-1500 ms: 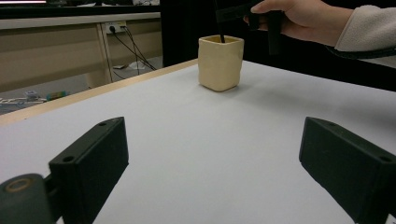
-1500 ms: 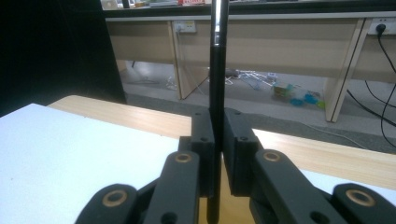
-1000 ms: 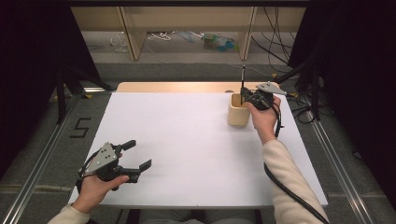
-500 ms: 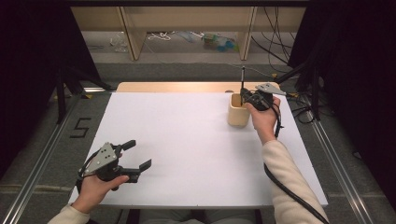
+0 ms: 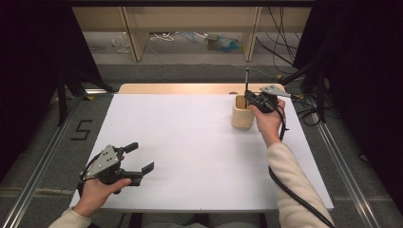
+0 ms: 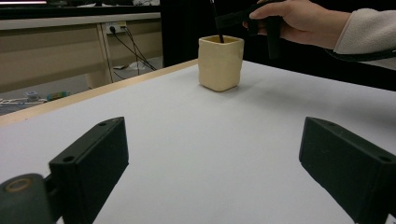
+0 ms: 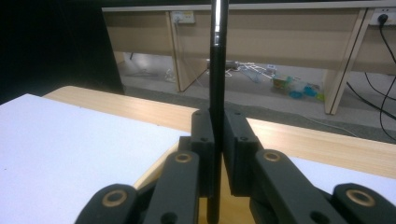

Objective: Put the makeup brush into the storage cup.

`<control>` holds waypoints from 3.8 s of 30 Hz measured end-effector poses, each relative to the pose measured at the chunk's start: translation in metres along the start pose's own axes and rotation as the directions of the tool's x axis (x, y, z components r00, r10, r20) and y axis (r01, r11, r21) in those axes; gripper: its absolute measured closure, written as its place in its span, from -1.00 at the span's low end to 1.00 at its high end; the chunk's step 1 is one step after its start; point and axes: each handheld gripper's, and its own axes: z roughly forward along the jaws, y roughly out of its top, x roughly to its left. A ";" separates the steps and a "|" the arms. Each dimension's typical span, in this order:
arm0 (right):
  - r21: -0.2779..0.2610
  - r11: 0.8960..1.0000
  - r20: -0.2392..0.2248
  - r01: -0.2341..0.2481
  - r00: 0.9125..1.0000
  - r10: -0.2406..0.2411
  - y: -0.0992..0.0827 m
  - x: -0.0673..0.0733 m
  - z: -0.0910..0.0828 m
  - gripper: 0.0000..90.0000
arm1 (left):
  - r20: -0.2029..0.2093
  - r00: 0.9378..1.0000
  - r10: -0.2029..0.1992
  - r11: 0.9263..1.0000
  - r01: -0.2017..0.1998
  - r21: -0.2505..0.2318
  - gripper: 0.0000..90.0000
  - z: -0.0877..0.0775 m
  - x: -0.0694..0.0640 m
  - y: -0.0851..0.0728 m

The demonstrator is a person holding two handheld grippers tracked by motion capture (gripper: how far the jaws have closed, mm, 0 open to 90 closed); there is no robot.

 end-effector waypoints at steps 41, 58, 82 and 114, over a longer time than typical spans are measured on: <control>0.019 1.000 0.006 0.003 1.000 -0.003 -0.003 -0.001 0.001 0.86 | 0.001 1.000 -0.001 1.000 0.001 -0.002 -0.83 0.000 0.000 0.000; -0.049 0.998 -0.046 0.032 0.998 -0.034 0.010 0.012 -0.004 -0.58 | 0.000 1.000 -0.001 1.000 0.001 0.001 -0.83 0.000 0.000 0.000; -0.038 0.999 -0.054 0.027 0.998 -0.029 0.007 0.004 -0.028 -0.62 | -0.005 1.000 0.000 1.000 0.000 -0.005 -0.83 -0.002 0.000 0.001; -0.046 0.990 -0.256 0.134 0.956 -0.142 -0.033 0.040 -0.117 -0.61 | -0.009 1.000 0.000 1.000 0.000 -0.003 -0.83 -0.001 0.000 0.001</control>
